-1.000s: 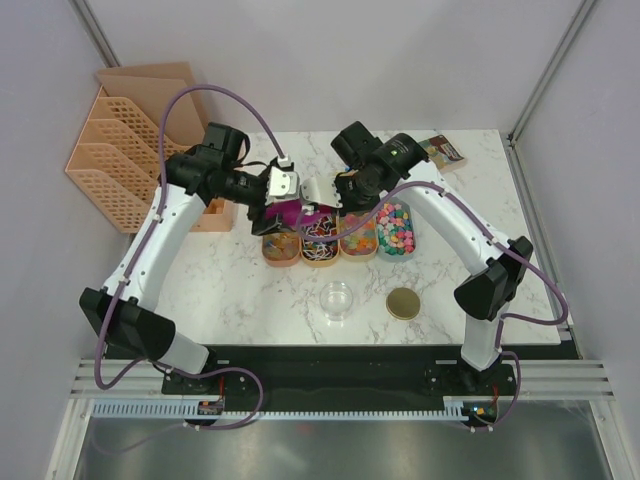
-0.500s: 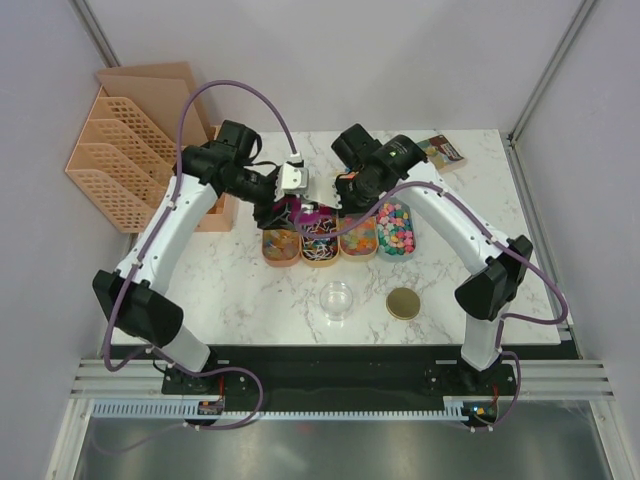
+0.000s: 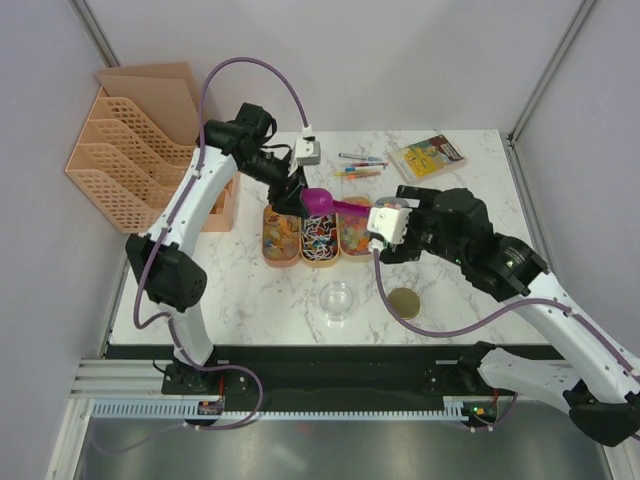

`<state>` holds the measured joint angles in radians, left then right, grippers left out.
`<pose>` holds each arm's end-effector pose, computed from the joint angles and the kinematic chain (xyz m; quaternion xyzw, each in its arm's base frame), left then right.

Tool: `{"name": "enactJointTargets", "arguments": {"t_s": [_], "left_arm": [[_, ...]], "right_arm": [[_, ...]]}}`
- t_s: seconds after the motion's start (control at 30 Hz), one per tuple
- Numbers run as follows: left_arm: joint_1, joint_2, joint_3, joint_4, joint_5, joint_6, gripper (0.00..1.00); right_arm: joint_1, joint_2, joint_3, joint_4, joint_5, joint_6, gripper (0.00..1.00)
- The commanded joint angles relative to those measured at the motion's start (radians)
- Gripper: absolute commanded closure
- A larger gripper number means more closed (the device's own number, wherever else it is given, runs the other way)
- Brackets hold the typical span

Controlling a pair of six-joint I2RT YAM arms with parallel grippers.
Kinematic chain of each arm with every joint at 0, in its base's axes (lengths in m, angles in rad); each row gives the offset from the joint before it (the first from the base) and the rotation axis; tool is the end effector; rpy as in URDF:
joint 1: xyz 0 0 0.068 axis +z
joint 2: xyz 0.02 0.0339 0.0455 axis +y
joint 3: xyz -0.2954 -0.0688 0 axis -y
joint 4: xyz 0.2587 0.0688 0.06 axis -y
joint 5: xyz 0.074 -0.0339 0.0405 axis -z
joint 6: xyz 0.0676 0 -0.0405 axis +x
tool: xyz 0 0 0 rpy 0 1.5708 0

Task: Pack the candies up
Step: Adjust the spatula.

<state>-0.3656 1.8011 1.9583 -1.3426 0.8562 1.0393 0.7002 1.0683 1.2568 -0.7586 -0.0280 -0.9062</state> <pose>0.3348 -0.1828 0.3912 0.6376 0.6302 -0.3270 0.2991 0.1822 0.1560 0.4034 -0.6360 0.6044 -0.0371 0.4784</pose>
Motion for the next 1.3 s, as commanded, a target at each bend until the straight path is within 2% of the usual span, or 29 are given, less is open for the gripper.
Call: {"name": "enactJointTargets", "arguments": {"t_s": [0.0, 0.1, 0.23, 0.37, 0.43, 0.5, 0.53, 0.57, 0.63, 0.67, 0.8, 0.9, 1.0, 1.1, 1.2, 1.23, 1.27], "left_arm": [[0.013, 0.087, 0.120, -0.198, 0.164, -0.185, 0.92], [0.045, 0.156, 0.165, -0.196, 0.306, -0.298, 0.97], [0.094, 0.225, 0.160, -0.196, 0.576, -0.513, 0.98], [0.135, 0.216, 0.058, -0.170, 0.648, -0.600, 0.98], [0.169, 0.213, 0.004, -0.142, 0.731, -0.711, 0.98], [0.201, 0.208, -0.093, -0.057, 0.800, -0.821, 0.98], [0.209, 0.205, -0.128, -0.003, 0.884, -0.949, 0.98], [0.215, 0.198, -0.206, 0.145, 0.933, -1.029, 0.98], [0.218, 0.182, -0.251, 0.268, 0.962, -1.264, 0.98], [0.217, 0.182, -0.240, 0.293, 0.962, -1.280, 0.98], [0.217, 0.182, -0.233, 0.406, 0.963, -1.450, 0.98], [0.217, 0.179, -0.239, 0.476, 0.962, -1.530, 0.98], [0.217, 0.181, -0.237, 0.484, 0.963, -1.541, 0.98], [0.217, 0.167, -0.257, 0.488, 0.963, -1.552, 0.98], [0.218, 0.146, -0.283, 0.504, 0.965, -1.570, 0.98], [0.218, 0.142, -0.298, 0.507, 0.963, -1.573, 0.98], [0.218, 0.135, -0.305, 0.511, 0.965, -1.575, 0.98]], "right_arm": [[0.002, -0.048, -0.117, 0.379, 0.094, 0.056, 0.02], [0.001, -0.062, -0.165, 0.472, 0.152, 0.044, 0.02], [0.001, -0.088, -0.229, 0.586, 0.175, -0.035, 0.02], [0.001, -0.175, -0.391, 0.721, 0.067, -0.227, 0.02], [0.001, -0.221, -0.445, 0.765, 0.031, -0.284, 0.02], [0.001, -0.240, -0.510, 0.860, -0.015, -0.362, 0.02], [0.001, -0.246, -0.529, 0.895, -0.024, -0.388, 0.02], [0.002, -0.245, -0.571, 0.982, -0.032, -0.420, 0.02], [0.001, -0.222, -0.615, 1.082, -0.059, -0.521, 0.02], [0.001, -0.206, -0.652, 1.198, -0.070, -0.542, 0.02], [0.001, -0.139, -0.651, 1.248, -0.154, -0.573, 0.03], [-0.001, -0.117, -0.691, 1.272, -0.234, -0.597, 0.11], [0.002, -0.076, -0.721, 1.315, -0.263, -0.593, 0.18], [0.002, -0.029, -0.698, 1.305, -0.239, -0.579, 0.34], [0.004, 0.019, -0.672, 1.317, -0.211, -0.524, 0.63], [0.004, 0.033, -0.669, 1.353, -0.207, -0.516, 0.69], [0.002, 0.045, -0.671, 1.373, -0.204, -0.508, 0.68]]}}
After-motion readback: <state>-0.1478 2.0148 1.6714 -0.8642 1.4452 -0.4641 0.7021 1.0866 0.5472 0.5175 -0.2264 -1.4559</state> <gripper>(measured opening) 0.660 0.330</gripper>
